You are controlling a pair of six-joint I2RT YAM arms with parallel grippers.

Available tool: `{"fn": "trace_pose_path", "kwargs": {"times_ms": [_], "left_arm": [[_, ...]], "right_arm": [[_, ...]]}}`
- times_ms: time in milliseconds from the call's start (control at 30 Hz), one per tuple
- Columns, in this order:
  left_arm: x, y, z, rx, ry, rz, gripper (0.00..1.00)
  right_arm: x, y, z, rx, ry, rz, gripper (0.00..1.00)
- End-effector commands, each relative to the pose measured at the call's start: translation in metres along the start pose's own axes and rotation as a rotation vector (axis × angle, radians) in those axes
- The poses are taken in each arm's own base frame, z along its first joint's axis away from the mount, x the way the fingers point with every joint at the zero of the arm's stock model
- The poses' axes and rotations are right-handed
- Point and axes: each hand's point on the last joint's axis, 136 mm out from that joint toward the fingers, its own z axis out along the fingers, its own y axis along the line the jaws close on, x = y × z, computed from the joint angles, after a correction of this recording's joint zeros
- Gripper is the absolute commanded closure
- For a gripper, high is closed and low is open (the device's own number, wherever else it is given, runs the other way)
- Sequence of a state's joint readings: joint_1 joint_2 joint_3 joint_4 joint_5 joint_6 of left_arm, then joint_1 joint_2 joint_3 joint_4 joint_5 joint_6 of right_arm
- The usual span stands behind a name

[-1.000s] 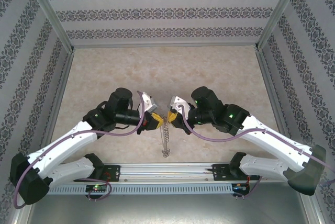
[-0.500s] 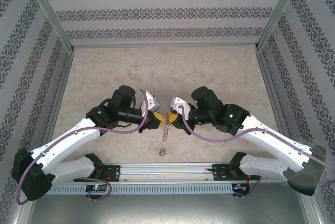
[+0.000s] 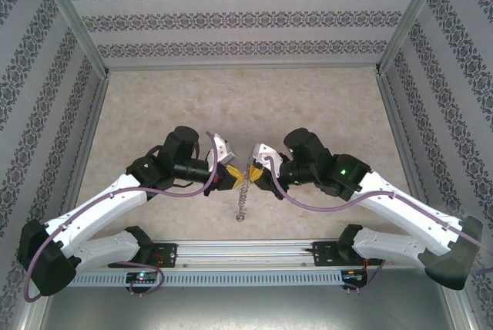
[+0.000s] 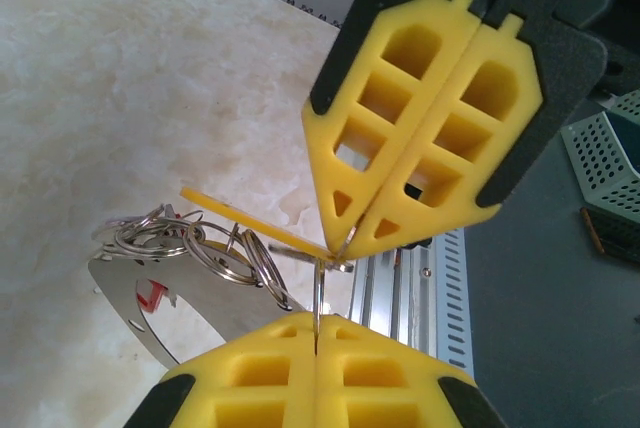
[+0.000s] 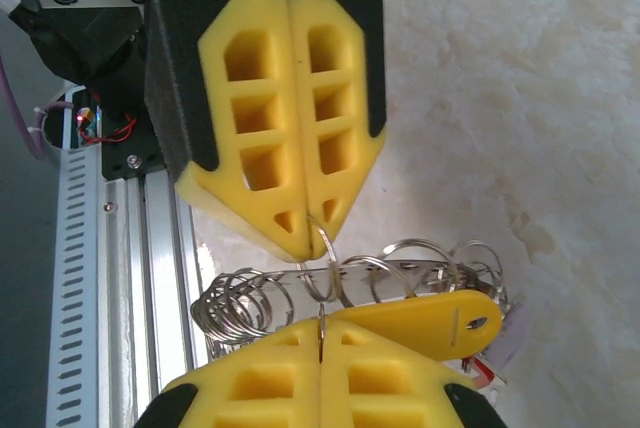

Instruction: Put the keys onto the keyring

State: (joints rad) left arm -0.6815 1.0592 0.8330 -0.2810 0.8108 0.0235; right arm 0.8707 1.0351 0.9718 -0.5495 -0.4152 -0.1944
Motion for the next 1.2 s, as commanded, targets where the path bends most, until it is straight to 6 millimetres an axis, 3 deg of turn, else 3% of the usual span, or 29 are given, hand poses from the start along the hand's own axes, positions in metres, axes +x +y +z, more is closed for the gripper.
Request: {"fn": "trace_pose_path", "kwargs": {"times_ms": [0, 667, 1167], "left_arm": [[-0.020, -0.013, -0.005, 0.027, -0.064, 0.091, 1.00], [-0.020, -0.016, -0.006, 0.036, -0.067, 0.098, 1.00], [-0.021, -0.017, -0.007, 0.034, -0.070, 0.104, 1.00]], "right_arm": [[-0.011, 0.013, -0.004, -0.052, -0.028, -0.032, 1.00], [-0.016, -0.001, -0.013, 0.049, -0.034, -0.044, 1.00], [-0.020, 0.006, -0.007, -0.012, -0.036, -0.045, 1.00]]}}
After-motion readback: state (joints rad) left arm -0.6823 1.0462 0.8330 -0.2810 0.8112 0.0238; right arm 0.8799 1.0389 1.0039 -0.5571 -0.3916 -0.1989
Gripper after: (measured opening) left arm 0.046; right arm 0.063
